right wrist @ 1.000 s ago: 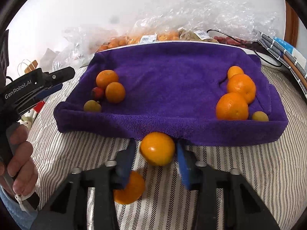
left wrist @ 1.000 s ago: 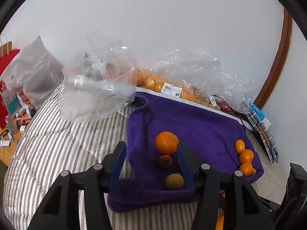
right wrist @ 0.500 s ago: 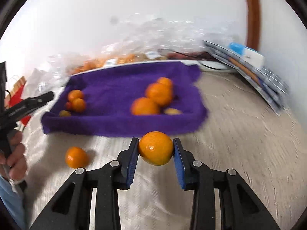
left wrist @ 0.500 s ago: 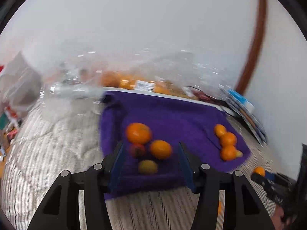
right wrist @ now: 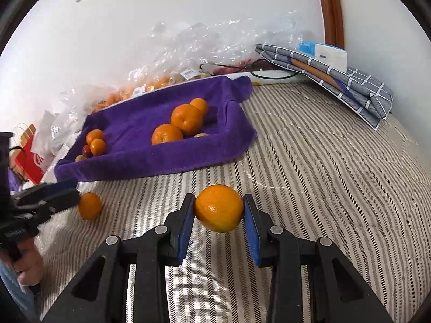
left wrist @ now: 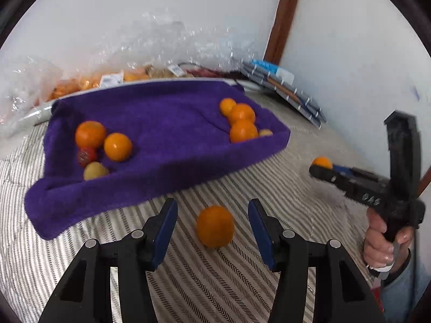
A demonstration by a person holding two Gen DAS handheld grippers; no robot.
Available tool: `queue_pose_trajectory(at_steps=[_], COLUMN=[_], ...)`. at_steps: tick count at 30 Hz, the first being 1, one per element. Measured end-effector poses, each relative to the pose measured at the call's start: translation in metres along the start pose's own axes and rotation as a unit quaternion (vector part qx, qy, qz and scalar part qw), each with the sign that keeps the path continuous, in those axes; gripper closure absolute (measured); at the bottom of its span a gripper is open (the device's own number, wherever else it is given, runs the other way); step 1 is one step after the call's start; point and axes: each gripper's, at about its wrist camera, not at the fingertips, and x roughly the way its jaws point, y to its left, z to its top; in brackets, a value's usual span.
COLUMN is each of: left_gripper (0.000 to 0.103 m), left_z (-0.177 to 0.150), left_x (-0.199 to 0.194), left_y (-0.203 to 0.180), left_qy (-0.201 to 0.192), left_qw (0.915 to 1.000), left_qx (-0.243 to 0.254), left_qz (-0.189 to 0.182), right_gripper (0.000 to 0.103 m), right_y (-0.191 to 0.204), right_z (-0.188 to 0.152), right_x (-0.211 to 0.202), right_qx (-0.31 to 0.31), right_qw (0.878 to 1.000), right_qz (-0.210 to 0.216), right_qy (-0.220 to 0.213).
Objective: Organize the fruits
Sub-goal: 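Grasp another orange with the left gripper while the right gripper lifts its orange, then carry both held oranges over the purple towel with both grippers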
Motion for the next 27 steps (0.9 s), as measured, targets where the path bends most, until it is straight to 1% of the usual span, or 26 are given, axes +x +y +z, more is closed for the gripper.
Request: queue_pose_trajectory(at_steps=[2, 5, 8, 9, 10, 12, 15, 18, 22, 27], left_gripper=[0.051, 0.051, 0.052, 0.054, 0.064, 0.072, 0.073, 0.073, 0.073, 0.073], left_z=[-0.002, -0.004, -0.007, -0.007, -0.007, -0.007, -0.007, -0.005, -0.001, 0.004], left_x=[0.004, 0.011, 0.017, 0.019, 0.021, 0.019, 0.015, 0.008, -0.005, -0.018], left_y=[-0.002, -0.006, -0.009, -0.009, -0.010, -0.011, -0.010, -0.008, 0.001, 0.017], left_qy=[0.010, 0.023, 0.035, 0.038, 0.042, 0.037, 0.026, 0.006, -0.020, -0.055], left_qw=[0.9999, 0.9995, 0.9988, 0.9983, 0.9979, 0.9981, 0.9986, 0.9991, 0.9993, 0.9965], left_qx=[0.003, 0.012, 0.020, 0.023, 0.025, 0.025, 0.023, 0.018, -0.011, -0.052], left_qz=[0.001, 0.016, 0.029, 0.037, 0.042, 0.041, 0.039, 0.038, 0.029, 0.035], right_gripper=[0.068, 0.068, 0.068, 0.068, 0.068, 0.068, 0.068, 0.068, 0.068, 0.068], right_y=[-0.003, -0.009, -0.010, -0.009, -0.009, -0.009, -0.010, -0.011, -0.011, -0.011], right_z=[-0.001, -0.001, -0.001, -0.001, -0.001, -0.001, -0.002, -0.002, -0.002, -0.001], right_x=[-0.003, -0.005, -0.006, -0.005, -0.005, -0.004, -0.004, -0.005, -0.006, -0.006], right_qx=[0.007, 0.025, 0.028, 0.027, 0.026, 0.026, 0.027, 0.029, 0.029, 0.030], right_qw=[1.000, 1.000, 0.999, 1.000, 1.000, 1.000, 1.000, 1.000, 1.000, 0.999], right_qz=[0.006, 0.009, 0.006, 0.004, 0.004, 0.003, 0.002, 0.000, 0.000, -0.004], right_qy=[-0.005, -0.011, -0.014, -0.013, -0.012, -0.010, -0.010, -0.010, -0.012, -0.013])
